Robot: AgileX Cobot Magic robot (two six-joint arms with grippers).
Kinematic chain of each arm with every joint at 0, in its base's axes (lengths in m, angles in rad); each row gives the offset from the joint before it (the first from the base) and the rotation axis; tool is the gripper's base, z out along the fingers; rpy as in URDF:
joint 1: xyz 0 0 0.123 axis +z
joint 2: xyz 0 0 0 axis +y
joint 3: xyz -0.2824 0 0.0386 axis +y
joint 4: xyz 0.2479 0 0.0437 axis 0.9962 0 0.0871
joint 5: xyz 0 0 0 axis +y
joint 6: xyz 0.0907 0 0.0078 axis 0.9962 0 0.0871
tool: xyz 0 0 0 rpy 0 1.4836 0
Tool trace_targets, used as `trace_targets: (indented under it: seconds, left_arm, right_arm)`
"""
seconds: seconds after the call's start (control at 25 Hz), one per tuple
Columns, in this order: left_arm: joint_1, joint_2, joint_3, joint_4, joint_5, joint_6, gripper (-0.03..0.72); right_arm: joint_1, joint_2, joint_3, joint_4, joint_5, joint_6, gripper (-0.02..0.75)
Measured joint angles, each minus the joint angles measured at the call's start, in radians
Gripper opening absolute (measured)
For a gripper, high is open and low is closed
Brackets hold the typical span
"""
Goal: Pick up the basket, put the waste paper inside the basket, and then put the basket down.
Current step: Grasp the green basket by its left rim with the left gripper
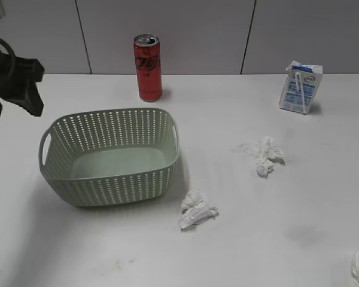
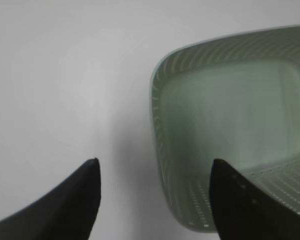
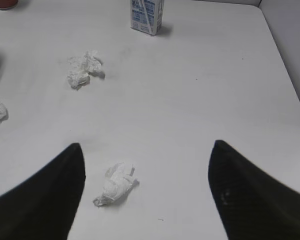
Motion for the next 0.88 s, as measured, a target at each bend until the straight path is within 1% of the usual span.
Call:
trace_targets:
  seconds: [0.2, 0.68, 0.76, 0.88]
  left_arm:
    - [-0.014, 0.139, -0.013, 0.029, -0.001, -0.05, 0.518]
    - [-0.014, 0.323, -0.014, 0.029, -0.087, -0.056, 0.514]
    - [-0.014, 0.332, -0.014, 0.029, -0.099, -0.056, 0.486]
    - [-0.014, 0.333, -0.014, 0.029, -0.112, -0.056, 0.387]
  right_arm:
    - [0.0, 0.0, 0.0, 0.0, 0.0, 0.0, 0.582]
    - [0.0, 0.0, 0.0, 0.0, 0.0, 0.0, 0.581]
    - [0.0, 0.0, 0.0, 0.0, 0.0, 0.0, 0.581]
    - [0.0, 0.0, 0.0, 0.0, 0.0, 0.0, 0.581]
